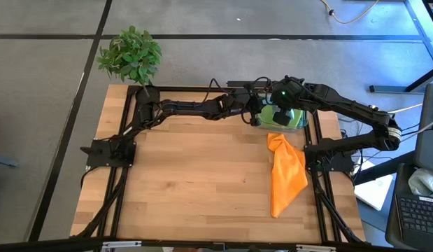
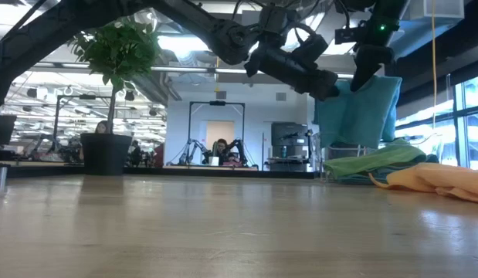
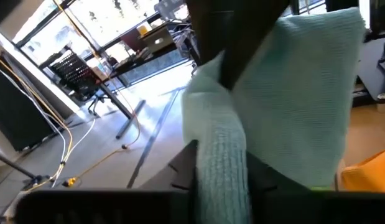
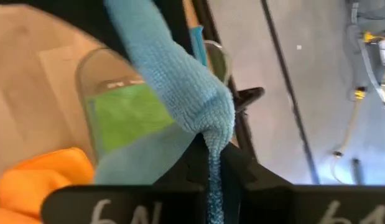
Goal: Fold microfiber towels
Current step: Put the folded light blue microfiber towel into the transparent bin
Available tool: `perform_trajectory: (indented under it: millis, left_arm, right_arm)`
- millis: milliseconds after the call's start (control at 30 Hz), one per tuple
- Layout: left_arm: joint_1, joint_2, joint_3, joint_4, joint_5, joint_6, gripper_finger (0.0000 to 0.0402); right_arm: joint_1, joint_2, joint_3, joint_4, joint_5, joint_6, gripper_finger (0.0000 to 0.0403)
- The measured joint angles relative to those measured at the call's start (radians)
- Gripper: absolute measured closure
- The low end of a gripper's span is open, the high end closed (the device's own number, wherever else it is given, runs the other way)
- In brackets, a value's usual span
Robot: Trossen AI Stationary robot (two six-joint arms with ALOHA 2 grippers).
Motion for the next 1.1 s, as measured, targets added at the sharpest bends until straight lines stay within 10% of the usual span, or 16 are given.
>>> perform_trajectory:
  millis: [133, 633, 900, 1100]
  left_arm:
    - [0.002, 0.000, 0.000, 0.000, 0.026, 0.001, 0.0392]
    - [0.000, 0.000, 0.000, 0.014, 0.032, -0.001, 0.0401]
    - [0.001, 0.000, 0.000, -0.016, 0.032, 0.002, 0.0401]
    - [0.019, -0.002, 0.000, -0.015, 0.019, 0.000, 0.0401]
  right_arm:
    - [0.000, 0.000, -0.004, 0.000, -0.021, 0.053, 0.0349]
    - [0.000, 0.000, -0.204, 0.083, -0.085, 0.468, 0.0146]
    - [0.000, -0.019, -0.345, 0.175, -0.056, 0.466, 0.0166]
    - [0.000, -0.089, -0.272, 0.074, -0.037, 0.407, 0.0268]
